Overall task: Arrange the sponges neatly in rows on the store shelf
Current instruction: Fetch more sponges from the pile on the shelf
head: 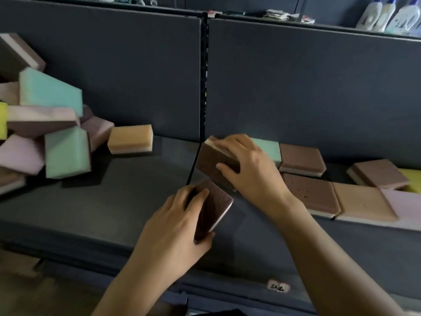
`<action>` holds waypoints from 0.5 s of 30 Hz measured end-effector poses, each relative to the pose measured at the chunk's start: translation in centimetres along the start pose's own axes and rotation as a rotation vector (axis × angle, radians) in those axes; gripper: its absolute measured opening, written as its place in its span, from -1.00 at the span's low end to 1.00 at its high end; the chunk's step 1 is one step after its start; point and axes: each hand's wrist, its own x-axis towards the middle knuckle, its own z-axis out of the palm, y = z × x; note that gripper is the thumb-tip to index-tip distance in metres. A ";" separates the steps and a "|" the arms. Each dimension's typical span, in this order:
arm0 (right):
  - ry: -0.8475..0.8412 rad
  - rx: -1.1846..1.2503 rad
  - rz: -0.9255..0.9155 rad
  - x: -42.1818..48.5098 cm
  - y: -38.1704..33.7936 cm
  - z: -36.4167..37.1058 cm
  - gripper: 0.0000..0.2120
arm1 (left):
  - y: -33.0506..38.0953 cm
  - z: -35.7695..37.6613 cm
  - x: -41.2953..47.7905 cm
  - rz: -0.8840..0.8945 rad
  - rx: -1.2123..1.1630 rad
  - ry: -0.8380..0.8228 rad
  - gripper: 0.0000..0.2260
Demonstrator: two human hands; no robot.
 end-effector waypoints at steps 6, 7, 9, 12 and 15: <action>-0.108 0.007 0.073 -0.8 1.0 0.9 -0.57 | -0.2 0.8 0.6 0.042 -0.049 -0.060 -0.27; -0.116 0.024 0.069 -1.0 1.0 0.8 -0.56 | -0.2 1.0 0.7 0.041 -0.041 -0.062 -0.28; -0.116 0.036 0.051 -1.3 1.2 0.3 -0.54 | 0.1 1.0 0.9 0.050 -0.002 -0.042 -0.28; -0.055 0.018 0.068 -2.0 1.6 -1.5 -0.56 | 1.3 0.6 1.7 0.083 0.011 0.030 -0.32; 0.030 0.027 0.111 -3.6 2.6 -4.3 -0.59 | 3.5 0.5 2.8 0.147 0.007 0.091 -0.37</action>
